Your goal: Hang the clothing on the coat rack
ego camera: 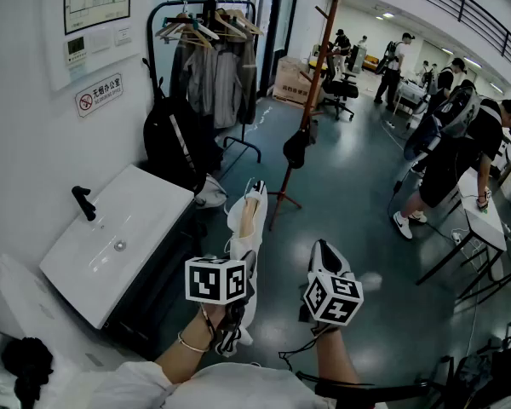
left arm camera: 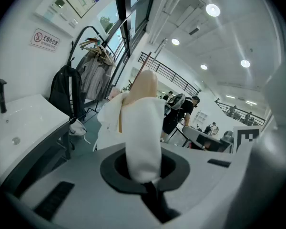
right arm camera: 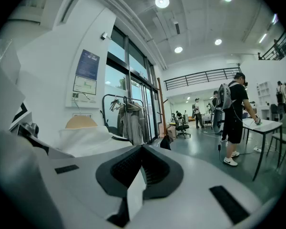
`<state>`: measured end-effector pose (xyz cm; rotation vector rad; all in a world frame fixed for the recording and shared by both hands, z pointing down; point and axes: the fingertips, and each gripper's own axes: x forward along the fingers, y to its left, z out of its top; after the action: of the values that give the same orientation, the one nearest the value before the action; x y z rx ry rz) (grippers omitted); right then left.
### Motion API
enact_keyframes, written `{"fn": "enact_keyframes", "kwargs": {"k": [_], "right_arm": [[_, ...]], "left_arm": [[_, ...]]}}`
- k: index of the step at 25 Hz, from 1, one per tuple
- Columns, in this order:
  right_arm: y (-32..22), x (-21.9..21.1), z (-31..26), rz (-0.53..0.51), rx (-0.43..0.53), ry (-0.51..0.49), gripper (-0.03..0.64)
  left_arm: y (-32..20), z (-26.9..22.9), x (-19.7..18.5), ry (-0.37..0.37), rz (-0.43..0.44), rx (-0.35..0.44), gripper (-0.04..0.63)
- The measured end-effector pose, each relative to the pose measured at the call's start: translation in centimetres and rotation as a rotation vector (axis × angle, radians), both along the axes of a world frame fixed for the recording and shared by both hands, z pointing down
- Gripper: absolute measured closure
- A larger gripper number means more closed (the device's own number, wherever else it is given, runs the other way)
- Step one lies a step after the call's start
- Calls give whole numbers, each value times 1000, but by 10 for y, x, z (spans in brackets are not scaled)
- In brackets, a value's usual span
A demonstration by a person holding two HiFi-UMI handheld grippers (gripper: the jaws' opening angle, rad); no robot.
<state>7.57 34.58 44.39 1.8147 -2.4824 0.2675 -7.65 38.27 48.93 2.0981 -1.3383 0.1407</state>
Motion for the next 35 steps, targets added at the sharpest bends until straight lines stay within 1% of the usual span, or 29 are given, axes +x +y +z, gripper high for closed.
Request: {"fn": "enact_keyframes", "kwargs": {"k": [8,12,17,23,28,35], "right_arm": [[5,-14,-1,16,-1,7,594],[10,-23,-2,0,3,-1,594],[14,-34,4,7,0,1,594],[18,-40,20,30,-35,2,594],[16,-42,25,47,-53,7,594],[8,-50,31,43,-74,13,594]], "left_arm": [[6,1,-16,-1,15,-8,574],[11,3,-22,-3,34,-16,574],[16,0,-30,-21,64,0,574],[20,12,-47,-20,52,-23,574],[20,13,-53,-21,62,-33,574],[13,15,-63,-13,57,-43,574]]}}
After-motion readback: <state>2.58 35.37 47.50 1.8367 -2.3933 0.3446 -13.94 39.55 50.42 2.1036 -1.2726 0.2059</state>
